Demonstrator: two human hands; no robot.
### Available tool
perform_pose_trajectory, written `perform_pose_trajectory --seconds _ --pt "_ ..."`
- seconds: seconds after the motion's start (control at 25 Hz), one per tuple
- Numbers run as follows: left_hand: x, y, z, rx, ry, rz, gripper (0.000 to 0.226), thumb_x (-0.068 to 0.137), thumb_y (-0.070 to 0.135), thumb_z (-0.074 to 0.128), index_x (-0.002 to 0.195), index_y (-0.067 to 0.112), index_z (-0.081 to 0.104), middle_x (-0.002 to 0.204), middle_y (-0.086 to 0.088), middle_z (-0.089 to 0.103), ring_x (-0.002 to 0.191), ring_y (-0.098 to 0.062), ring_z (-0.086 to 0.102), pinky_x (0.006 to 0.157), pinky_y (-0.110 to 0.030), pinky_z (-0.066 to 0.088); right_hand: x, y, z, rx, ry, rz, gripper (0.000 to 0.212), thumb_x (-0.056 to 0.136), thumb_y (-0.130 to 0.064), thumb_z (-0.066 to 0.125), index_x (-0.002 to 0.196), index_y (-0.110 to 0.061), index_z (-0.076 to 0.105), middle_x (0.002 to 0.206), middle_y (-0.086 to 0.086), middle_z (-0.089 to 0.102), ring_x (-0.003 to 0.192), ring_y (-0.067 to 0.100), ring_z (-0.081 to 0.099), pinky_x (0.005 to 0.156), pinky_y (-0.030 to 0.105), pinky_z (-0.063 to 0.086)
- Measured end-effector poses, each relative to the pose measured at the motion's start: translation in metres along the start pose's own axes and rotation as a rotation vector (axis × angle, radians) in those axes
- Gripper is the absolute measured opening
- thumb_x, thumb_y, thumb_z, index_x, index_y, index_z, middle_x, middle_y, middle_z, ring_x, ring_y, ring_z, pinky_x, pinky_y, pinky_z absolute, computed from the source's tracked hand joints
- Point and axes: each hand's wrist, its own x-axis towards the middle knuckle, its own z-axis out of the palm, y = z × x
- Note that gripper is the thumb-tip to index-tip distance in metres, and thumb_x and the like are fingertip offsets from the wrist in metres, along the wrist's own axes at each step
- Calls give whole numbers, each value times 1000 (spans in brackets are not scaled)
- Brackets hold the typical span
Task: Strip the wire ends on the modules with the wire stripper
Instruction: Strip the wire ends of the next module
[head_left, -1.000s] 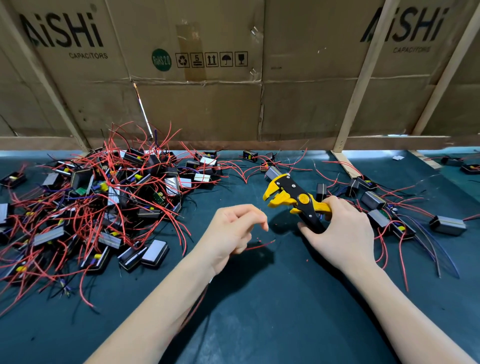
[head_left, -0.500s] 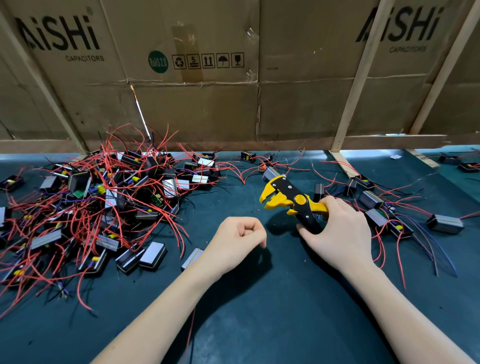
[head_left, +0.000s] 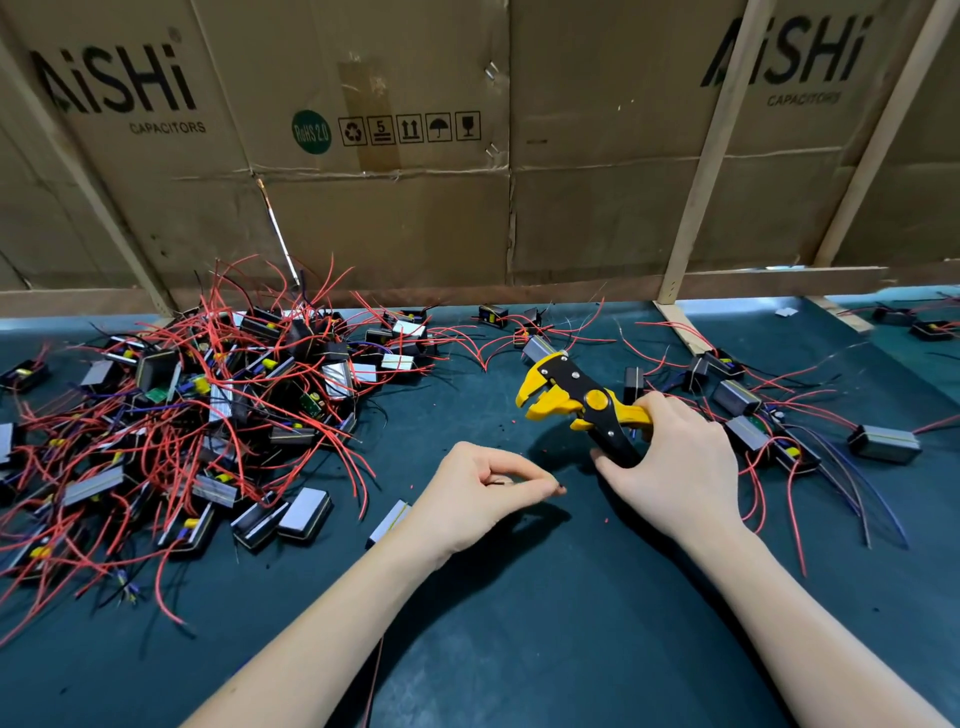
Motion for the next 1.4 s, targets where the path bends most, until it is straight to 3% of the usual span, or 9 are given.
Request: perform_pose_trajectory --seconds 0.2,0.32,0.44,0.56,0.72,0.92,1.08,1.2,1.4 --pt "4 5 -6 -88 -52 -109 24 97 29 57 120 23 60 53 7 36 48 -10 32 47 -16 29 0 -1 -1 0 -11 -2 49 64 -43 80 97 -13 59 90 -1 64 90 29 60 78 39 44" --pt "1 10 -32 85 -58 6 42 91 26 62 130 23 49 78 3 66 74 -13 59 72 -23 46 0 0 -1 1 -10 0 49 65 -42 79 98 -12 60 90 -1 64 91 28 60 78 39 44" --pt "-7 11 -58 368 -21 105 35 83 20 78 115 24 65 92 5 72 85 -10 66 83 -33 54 0 0 1 -8 2 -17 49 64 -41 80 98 -12 60 89 0 64 90 30 60 77 39 43" --pt "-12 15 -69 290 -124 82 20 77 23 84 95 23 76 84 0 75 76 -13 68 77 -31 56 0 -1 2 -28 5 -39 48 63 -41 81 95 -13 59 87 0 62 87 30 60 75 38 40" --pt "-15 15 -63 345 -239 129 31 68 36 87 96 28 75 88 6 71 80 -13 64 73 -29 52 0 0 3 -39 -5 -45 47 64 -42 79 94 -15 57 86 -1 61 88 29 59 76 37 38" --pt "-11 9 -39 442 -342 196 13 76 25 84 85 22 76 79 6 69 70 -11 60 65 -20 46 0 0 3 -46 -4 -44 47 63 -43 79 94 -15 57 86 -2 60 88 28 59 76 37 37" --pt "-10 13 -41 192 -163 175 6 84 26 77 86 22 80 73 1 74 67 -12 65 67 -28 51 0 1 3 -61 0 -75 46 63 -42 79 92 -14 57 85 -1 60 86 29 59 75 37 37" --pt "-8 12 -40 -11 -22 125 11 90 20 70 89 18 80 64 -4 70 62 -11 58 64 -18 47 0 1 2 -89 -13 -119 47 62 -43 78 92 -14 57 85 1 60 86 31 58 74 38 38" --pt "-3 8 -40 10 86 76 18 93 16 65 84 11 79 56 -3 65 53 -8 50 58 -13 41 -2 -3 0 -61 30 -197 50 57 -40 81 92 -12 59 84 1 61 84 32 59 73 38 39"
